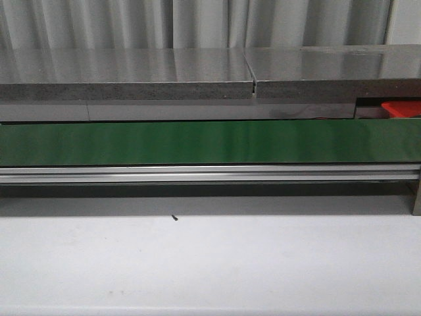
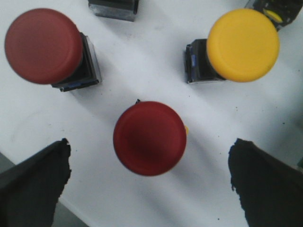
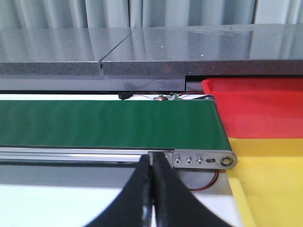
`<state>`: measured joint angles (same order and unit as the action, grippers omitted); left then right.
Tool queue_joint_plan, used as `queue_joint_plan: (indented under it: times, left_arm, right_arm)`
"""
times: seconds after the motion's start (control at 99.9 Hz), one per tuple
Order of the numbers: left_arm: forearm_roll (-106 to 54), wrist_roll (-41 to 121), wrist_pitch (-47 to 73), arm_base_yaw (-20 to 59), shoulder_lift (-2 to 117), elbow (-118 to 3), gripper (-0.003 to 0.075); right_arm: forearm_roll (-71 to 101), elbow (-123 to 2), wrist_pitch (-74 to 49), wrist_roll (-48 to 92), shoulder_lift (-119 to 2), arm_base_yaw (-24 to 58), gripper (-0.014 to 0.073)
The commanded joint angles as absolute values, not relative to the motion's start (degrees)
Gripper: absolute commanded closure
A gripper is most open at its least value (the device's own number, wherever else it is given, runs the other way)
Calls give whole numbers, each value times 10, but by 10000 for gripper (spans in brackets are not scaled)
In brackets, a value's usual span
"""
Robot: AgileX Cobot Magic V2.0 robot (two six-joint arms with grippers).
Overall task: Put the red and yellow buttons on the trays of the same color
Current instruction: 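Lower the left gripper onto a red button and close it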
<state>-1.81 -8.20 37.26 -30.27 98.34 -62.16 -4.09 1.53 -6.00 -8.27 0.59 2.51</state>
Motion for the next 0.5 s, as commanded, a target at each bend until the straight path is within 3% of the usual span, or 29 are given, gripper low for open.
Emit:
queue_joint_plan:
  times: [0.0, 0.21, 0.49]
  left_arm:
    - [-18, -84, 351, -304, 977, -648, 68]
    - [-12, -84, 323, -304, 983, -650, 83]
    - [-11, -84, 319, -304, 994, -650, 278]
  right_arm:
    - [-46, 15, -17, -82, 16, 23, 661]
    - [-46, 15, -17, -82, 16, 23, 661]
    - [-46, 15, -17, -82, 16, 23, 661]
